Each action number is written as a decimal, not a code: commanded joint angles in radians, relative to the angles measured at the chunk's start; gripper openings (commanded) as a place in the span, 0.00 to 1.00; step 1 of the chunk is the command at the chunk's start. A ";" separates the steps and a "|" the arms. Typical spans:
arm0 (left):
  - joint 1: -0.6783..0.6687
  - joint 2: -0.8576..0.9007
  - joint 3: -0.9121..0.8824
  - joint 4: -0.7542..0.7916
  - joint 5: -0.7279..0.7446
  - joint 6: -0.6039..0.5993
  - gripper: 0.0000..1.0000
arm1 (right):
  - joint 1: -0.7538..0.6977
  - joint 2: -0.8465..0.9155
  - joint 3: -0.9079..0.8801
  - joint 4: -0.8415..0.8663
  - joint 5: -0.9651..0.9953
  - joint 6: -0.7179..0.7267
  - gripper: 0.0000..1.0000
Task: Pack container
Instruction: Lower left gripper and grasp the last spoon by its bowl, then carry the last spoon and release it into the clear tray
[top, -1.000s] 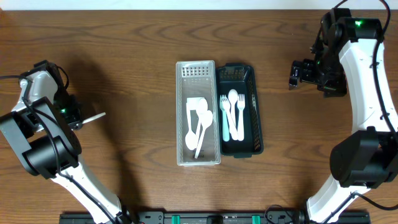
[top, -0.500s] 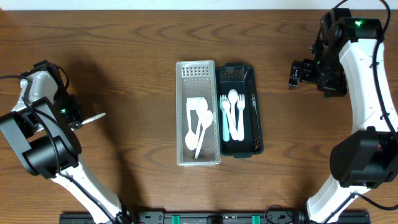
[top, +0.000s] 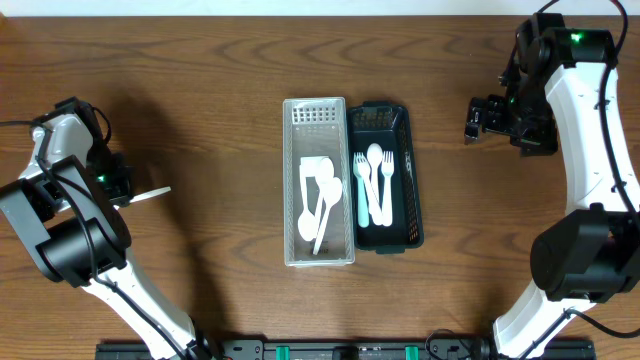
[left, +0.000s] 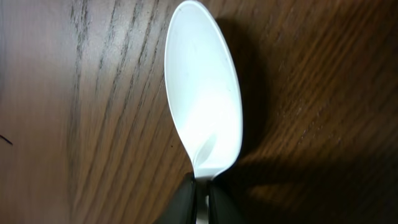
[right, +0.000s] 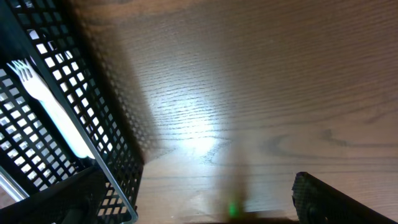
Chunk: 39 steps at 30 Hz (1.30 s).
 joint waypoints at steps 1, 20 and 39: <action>0.000 0.028 -0.019 -0.003 0.000 0.108 0.06 | -0.009 0.006 -0.001 -0.001 0.003 0.000 0.99; -0.288 -0.351 0.027 0.008 -0.042 0.735 0.06 | -0.009 0.006 -0.001 0.117 0.003 -0.026 0.99; -1.062 -0.528 0.007 0.012 -0.038 1.268 0.06 | -0.009 0.006 -0.001 0.213 0.003 -0.132 0.99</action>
